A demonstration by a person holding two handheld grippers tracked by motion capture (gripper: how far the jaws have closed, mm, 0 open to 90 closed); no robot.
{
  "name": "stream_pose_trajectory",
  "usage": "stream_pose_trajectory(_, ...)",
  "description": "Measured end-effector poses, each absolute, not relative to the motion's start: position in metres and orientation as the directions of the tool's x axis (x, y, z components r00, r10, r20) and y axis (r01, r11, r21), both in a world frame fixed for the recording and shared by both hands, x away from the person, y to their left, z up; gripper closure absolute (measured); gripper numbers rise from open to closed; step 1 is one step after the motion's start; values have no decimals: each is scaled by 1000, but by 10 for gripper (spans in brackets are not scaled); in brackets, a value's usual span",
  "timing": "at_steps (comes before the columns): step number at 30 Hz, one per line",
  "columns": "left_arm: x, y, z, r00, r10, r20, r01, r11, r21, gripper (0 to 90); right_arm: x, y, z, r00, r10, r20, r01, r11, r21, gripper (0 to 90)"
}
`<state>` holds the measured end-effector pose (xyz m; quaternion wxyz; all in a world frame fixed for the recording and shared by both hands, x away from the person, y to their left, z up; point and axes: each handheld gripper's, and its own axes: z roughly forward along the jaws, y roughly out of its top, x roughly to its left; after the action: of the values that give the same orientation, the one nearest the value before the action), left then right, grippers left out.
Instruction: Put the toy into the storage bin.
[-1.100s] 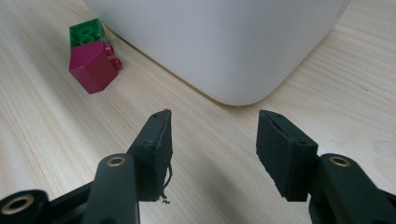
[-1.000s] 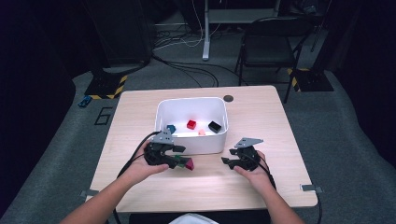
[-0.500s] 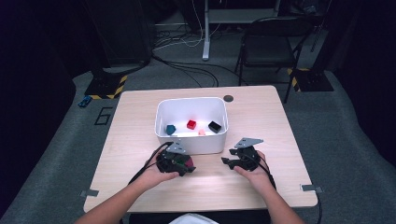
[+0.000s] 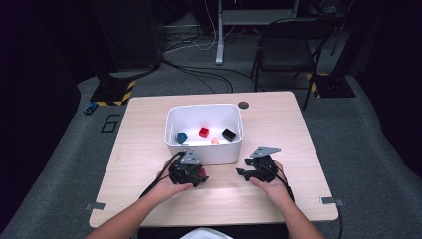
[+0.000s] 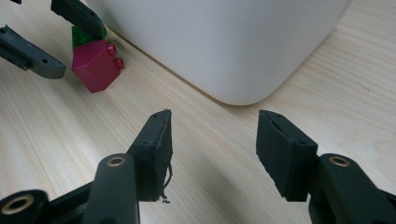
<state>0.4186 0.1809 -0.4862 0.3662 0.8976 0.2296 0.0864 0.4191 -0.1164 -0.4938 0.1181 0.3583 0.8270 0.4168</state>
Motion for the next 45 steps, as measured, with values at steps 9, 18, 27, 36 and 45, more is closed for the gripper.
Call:
stream_pose_trajectory(9,420,178,-497,885,465,-22,356,-646,676,444,419,-117,-494,-714,692,107,498,394,773,455)
stream_pose_trajectory(18,417,168,-507,899,437,-14,336,-670,662,573,419,-118,-495,-710,695,113,504,389,771,454)
stream_pose_trajectory(27,415,172,-491,897,440,-55,353,-634,688,582,419,-118,-495,-712,693,113,502,391,772,454)
stream_pose_trajectory(36,409,173,-413,923,378,-72,303,-597,743,583,419,-118,-495,-713,692,112,501,391,772,454)
stream_pose_trajectory(45,426,179,-353,918,394,-44,276,-554,785,582,420,-118,-495,-709,695,116,506,388,770,454)
